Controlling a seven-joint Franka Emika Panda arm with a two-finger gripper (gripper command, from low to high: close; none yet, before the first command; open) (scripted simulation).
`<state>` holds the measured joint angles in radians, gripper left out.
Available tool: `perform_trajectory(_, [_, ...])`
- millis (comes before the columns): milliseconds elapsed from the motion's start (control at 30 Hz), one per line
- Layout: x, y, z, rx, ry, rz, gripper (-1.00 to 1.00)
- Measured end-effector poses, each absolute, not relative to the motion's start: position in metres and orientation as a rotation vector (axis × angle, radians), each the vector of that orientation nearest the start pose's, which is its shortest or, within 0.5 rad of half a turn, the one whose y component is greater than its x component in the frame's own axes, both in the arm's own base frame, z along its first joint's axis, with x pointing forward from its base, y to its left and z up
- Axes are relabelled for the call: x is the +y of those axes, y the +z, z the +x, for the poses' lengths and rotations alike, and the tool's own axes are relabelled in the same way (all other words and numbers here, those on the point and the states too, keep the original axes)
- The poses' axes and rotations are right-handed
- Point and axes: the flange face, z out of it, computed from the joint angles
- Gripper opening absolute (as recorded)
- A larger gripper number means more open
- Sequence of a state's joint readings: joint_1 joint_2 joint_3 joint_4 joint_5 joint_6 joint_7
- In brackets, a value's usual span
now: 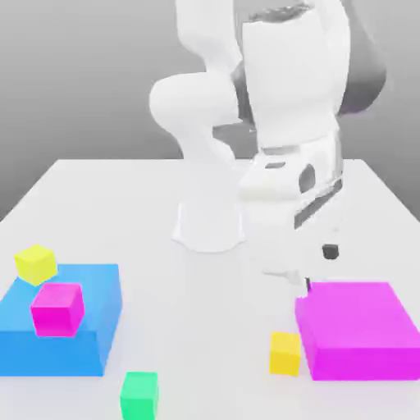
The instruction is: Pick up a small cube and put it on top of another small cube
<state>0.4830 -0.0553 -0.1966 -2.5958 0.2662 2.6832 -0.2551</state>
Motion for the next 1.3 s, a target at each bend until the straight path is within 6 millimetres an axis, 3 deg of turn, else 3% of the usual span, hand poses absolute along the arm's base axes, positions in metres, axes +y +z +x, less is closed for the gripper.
perform_trajectory(233, [0.12,0.196,0.395,-0.922,-0.019,-2.991,0.0])
perform_trajectory(533, [0.119,0.13,0.392,-0.969,-0.004,-2.992,0.0])
perform_trajectory(567, [0.119,0.125,0.392,-0.967,-0.002,-2.991,-1.0])
perform_trajectory(800, [0.119,0.126,0.391,-0.967,0.0,-2.991,-1.0])
perform_trajectory(1100, [0.119,0.185,0.392,-0.968,-0.001,-2.991,-1.0])
perform_trajectory(1167, [0.103,0.193,0.403,-0.92,0.002,-3.003,-1.0])
perform_trajectory(1300, [0.047,0.206,0.434,-0.772,0.002,-3.041,-1.0])
